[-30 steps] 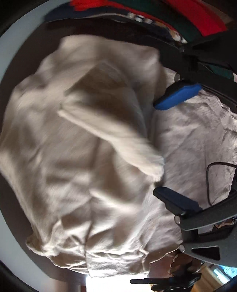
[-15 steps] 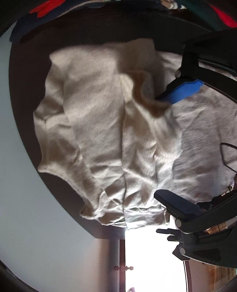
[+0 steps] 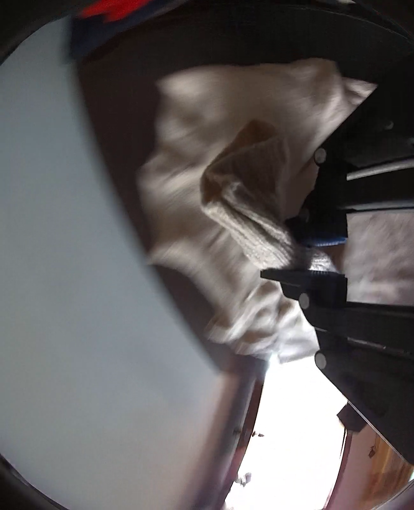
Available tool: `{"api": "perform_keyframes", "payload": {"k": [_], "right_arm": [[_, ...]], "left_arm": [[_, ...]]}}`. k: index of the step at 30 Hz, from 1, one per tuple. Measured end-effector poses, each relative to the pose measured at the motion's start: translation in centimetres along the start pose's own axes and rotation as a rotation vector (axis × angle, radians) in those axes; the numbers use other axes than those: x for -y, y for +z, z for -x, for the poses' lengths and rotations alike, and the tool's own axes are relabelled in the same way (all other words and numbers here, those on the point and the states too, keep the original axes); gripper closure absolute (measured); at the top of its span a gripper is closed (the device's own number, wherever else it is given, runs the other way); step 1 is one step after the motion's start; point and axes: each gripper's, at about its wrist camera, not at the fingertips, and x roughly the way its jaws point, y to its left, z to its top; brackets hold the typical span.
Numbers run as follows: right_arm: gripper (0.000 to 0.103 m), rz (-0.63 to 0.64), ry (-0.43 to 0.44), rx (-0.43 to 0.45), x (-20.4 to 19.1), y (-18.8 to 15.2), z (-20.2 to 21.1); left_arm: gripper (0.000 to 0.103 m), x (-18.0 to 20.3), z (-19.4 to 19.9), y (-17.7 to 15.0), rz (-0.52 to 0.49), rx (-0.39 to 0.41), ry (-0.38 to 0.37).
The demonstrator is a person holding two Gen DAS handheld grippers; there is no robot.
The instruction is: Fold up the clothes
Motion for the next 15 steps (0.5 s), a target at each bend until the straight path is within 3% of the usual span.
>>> {"api": "perform_keyframes", "payload": {"k": [5,7,9,11,15], "right_arm": [[0.092,0.215,0.102,0.195,-5.5,1.8,5.9],[0.092,0.248,0.083,0.233,-5.3,1.5,6.9],[0.088,0.205,-0.039,0.212,-2.0,1.1,5.8],[0.087,0.099,-0.15,0.108,2.7,0.6,3.0],[0.082,-0.112,-0.165,0.038,10.6,-1.8,2.3]], "left_arm": [[0.012,0.6,-0.2,-0.2,-0.028,-0.01,-0.008],[0.011,0.7,-0.4,-0.2,-0.031,-0.017,-0.003],[0.011,0.6,-0.4,-0.2,-0.025,-0.023,0.0],[0.011,0.4,-0.6,-0.2,-0.014,-0.03,0.004],[0.011,0.1,-0.6,-0.1,0.007,-0.033,0.006]]}}
